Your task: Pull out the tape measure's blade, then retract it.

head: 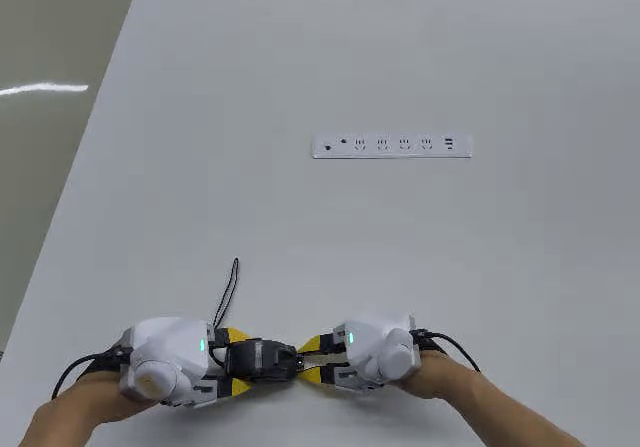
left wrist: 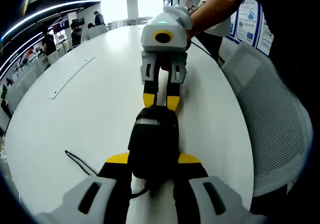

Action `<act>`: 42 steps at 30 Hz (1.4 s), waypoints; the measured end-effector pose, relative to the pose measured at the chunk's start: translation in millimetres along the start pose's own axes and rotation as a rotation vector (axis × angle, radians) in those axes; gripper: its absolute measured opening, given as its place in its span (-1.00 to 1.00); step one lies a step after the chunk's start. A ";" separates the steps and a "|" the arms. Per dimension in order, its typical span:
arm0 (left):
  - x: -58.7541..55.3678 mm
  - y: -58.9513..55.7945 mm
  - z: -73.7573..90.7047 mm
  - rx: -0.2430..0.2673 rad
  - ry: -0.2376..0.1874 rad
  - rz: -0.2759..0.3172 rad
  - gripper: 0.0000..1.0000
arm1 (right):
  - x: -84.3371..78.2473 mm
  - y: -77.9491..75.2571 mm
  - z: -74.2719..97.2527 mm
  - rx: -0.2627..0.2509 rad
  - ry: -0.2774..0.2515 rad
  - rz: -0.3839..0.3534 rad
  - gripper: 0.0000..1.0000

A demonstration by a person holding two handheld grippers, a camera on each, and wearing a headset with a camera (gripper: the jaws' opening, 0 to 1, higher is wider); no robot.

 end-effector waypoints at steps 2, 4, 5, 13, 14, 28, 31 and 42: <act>-1.0 0.0 0.5 0.000 -0.002 0.002 -0.45 | 0.4 -0.3 -0.1 0.001 0.002 -0.002 -0.78; -1.0 0.1 0.6 -0.001 -0.001 0.002 -0.45 | 1.0 -0.3 -0.1 0.003 0.003 -0.005 -0.78; -1.0 0.1 0.7 -0.001 -0.001 0.003 -0.45 | 1.4 -0.3 0.1 0.003 0.003 -0.004 -0.78; -1.9 0.3 1.6 0.001 -0.001 0.009 -0.45 | 3.4 -1.3 1.1 0.007 0.008 -0.002 -0.79; -1.6 0.3 1.6 0.001 -0.001 0.009 -0.45 | 3.8 -1.2 1.3 0.008 0.009 0.000 -0.79; -1.9 0.6 2.3 0.001 -0.002 0.017 -0.45 | 4.1 -2.3 1.1 0.012 0.007 0.001 -0.79; -2.0 0.6 2.5 0.002 -0.002 0.018 -0.45 | 3.8 -2.5 1.3 0.013 0.007 0.002 -0.80; -1.8 1.0 2.6 0.001 -0.002 0.020 -0.45 | 1.7 -3.4 6.1 0.015 0.012 -0.002 -0.80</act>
Point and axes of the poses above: the centre of the closed fingertips' face, and the gripper's own axes: z roughly backward along the fingers, y roughly to its left, x roughly out of its top, the point moved 9 cm from there along z, roughly backward along the fingers, and after that the axes turned 10 degrees about -x, right-handed, at the moved point
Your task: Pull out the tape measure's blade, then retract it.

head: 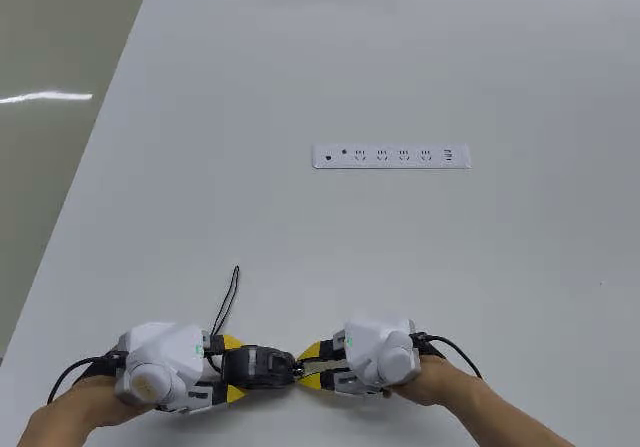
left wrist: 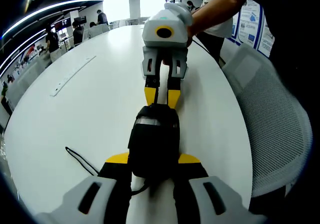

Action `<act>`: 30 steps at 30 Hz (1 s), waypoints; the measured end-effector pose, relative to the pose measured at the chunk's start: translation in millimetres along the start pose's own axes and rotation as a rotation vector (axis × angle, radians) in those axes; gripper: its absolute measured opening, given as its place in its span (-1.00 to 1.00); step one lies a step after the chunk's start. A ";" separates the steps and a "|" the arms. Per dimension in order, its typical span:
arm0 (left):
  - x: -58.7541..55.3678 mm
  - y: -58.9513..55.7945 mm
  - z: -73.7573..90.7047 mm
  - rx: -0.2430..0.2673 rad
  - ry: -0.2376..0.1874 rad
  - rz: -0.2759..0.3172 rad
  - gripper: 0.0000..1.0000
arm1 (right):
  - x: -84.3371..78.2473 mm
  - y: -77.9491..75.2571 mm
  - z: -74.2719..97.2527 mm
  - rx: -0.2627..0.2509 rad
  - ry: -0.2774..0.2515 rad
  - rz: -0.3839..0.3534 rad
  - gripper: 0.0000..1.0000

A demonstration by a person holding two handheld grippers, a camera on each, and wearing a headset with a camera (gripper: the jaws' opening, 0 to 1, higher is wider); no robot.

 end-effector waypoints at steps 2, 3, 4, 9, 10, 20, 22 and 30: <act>0.0 0.2 0.0 -0.001 0.000 0.001 -0.45 | -0.7 -0.3 1.6 0.000 0.002 0.002 -0.80; 0.1 0.3 0.0 -0.001 0.000 0.001 -0.45 | -1.1 -0.4 2.8 0.000 0.003 0.002 -0.80; 0.1 0.3 0.0 -0.001 0.000 0.001 -0.45 | -1.8 -0.8 3.5 0.000 0.003 0.002 -0.80; -0.1 0.4 0.3 -0.001 0.001 0.002 -0.45 | -2.5 -1.2 6.9 0.001 0.004 0.001 -0.80; -0.1 0.3 0.4 -0.001 0.001 0.002 -0.45 | -2.8 -1.3 7.4 0.002 0.003 -0.002 -0.80; -1.0 0.6 0.5 -0.002 0.002 0.005 -0.45 | -3.9 -2.3 13.6 0.004 0.005 -0.005 -0.79; -1.1 0.5 0.5 -0.002 0.002 0.006 -0.45 | -4.1 -2.3 14.7 0.005 0.005 -0.008 -0.79; -1.3 0.4 0.2 -0.003 0.001 0.007 -0.45 | -6.0 -2.5 17.7 0.005 0.006 -0.011 -0.79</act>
Point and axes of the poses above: the centre of the closed fingertips' face, and the gripper's own axes: z roughly backward along the fingers, y roughly to its left, x roughly out of its top, the point moved 9 cm from there along z, roughly backward along the fingers, and after that the axes turned 10 degrees about -x, right-handed, at the moved point
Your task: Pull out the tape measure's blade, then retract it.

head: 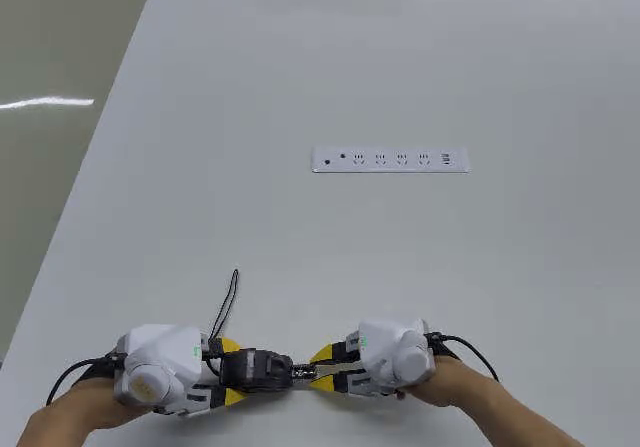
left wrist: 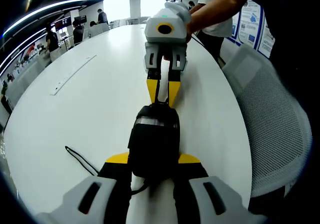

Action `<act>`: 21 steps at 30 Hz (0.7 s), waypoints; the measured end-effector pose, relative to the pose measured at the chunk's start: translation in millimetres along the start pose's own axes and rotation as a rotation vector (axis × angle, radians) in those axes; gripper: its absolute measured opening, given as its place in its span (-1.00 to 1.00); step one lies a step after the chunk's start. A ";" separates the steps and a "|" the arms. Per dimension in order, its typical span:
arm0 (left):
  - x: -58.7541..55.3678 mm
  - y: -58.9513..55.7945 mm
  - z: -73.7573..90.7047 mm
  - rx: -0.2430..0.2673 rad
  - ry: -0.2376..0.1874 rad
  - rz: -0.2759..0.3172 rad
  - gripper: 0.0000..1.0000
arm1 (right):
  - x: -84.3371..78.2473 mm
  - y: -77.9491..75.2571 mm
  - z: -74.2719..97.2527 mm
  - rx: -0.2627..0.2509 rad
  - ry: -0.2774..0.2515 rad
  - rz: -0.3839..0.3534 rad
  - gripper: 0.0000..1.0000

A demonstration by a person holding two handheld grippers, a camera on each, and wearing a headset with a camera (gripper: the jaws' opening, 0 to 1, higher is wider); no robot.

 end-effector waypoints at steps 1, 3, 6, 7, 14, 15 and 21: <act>-0.2 0.1 -0.1 0.000 0.000 0.000 -0.45 | -0.2 -0.1 0.6 0.000 0.001 0.002 -0.79; -0.2 0.1 -0.1 0.000 -0.001 0.001 -0.45 | -0.7 -0.2 1.2 0.000 0.001 -0.001 -0.79; -0.2 -0.1 0.0 -0.001 0.000 0.000 -0.45 | -0.6 0.0 2.8 -0.001 0.003 0.000 -0.79; -0.3 -0.1 0.1 -0.001 -0.001 0.001 -0.45 | -0.7 -0.1 3.4 -0.001 0.003 0.000 -0.79; -0.2 -0.5 0.2 -0.001 -0.002 0.004 -0.45 | -2.7 -0.9 6.7 -0.002 0.007 -0.002 -0.79; -0.3 -0.5 0.3 -0.001 -0.002 0.004 -0.45 | -2.9 -0.8 7.2 -0.002 0.007 -0.003 -0.79; -0.4 -0.7 0.4 -0.001 -0.002 0.004 -0.45 | -3.8 -0.9 11.0 -0.003 0.011 -0.006 -0.79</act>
Point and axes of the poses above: the centre of the closed fingertips' face, and the gripper's own axes: z roughly backward along the fingers, y roughly to its left, x roughly out of its top, the point moved 9 cm from there along z, roughly backward along the fingers, and after that the axes turned 10 degrees about -x, right-handed, at the moved point
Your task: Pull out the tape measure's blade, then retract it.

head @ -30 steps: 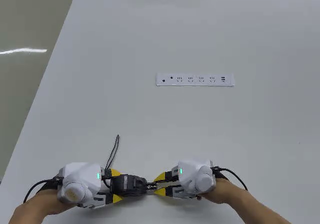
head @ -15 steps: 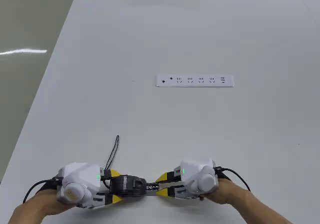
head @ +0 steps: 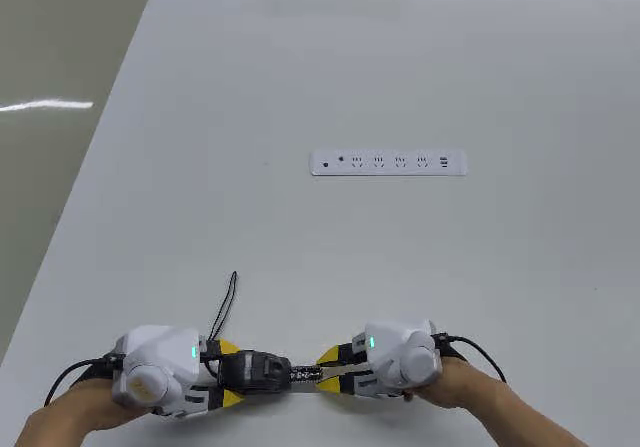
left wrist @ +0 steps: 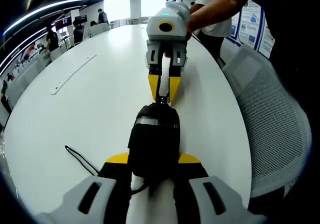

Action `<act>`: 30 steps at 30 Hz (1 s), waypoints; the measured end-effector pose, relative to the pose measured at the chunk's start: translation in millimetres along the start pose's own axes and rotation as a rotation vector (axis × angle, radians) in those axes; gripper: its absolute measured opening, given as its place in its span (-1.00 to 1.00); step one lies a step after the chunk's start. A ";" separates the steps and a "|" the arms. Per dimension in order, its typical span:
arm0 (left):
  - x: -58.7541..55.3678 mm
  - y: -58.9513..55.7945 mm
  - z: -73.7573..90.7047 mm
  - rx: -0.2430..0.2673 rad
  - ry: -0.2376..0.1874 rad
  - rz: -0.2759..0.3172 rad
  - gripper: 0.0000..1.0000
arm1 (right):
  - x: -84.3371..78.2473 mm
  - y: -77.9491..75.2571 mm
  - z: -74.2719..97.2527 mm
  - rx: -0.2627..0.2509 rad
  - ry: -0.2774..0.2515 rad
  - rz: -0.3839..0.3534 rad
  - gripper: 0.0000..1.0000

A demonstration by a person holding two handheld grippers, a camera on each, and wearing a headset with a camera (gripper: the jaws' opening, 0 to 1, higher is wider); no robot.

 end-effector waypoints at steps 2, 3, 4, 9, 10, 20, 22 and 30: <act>0.0 0.0 0.0 -0.001 0.000 -0.001 -0.45 | -0.6 -0.4 0.8 0.001 0.001 -0.003 -0.79; -0.1 0.1 0.1 -0.001 0.000 0.000 -0.45 | -0.8 -0.6 1.5 0.001 0.001 -0.002 -0.79; -0.1 0.0 0.1 -0.001 0.000 -0.001 -0.45 | -1.0 -0.6 1.9 0.001 0.002 -0.003 -0.79; 0.1 -0.1 0.2 -0.001 0.000 -0.001 -0.45 | -2.1 -0.7 4.3 0.001 0.004 -0.008 -0.79; 0.1 -0.1 0.2 -0.001 0.000 -0.001 -0.45 | -2.4 -0.8 4.6 0.001 0.004 -0.007 -0.79; -0.7 -0.1 0.6 -0.001 -0.001 0.002 -0.45 | -2.9 -1.2 9.0 -0.004 0.007 0.006 -0.80; -0.8 -0.1 0.7 -0.001 -0.001 0.003 -0.45 | -3.6 -1.6 10.2 -0.006 0.007 0.008 -0.80; 0.1 -0.1 0.3 -0.002 -0.002 0.004 -0.45 | -6.6 -2.6 16.6 -0.008 0.014 0.006 -0.80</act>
Point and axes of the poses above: the centre of the closed fingertips' face, and the gripper's own axes: z roughly backward along the fingers, y roughly to its left, x roughly out of its top, the point moved 9 cm from there along z, roughly backward along the fingers, and after that the axes turned 10 degrees about -x, right-handed, at the moved point
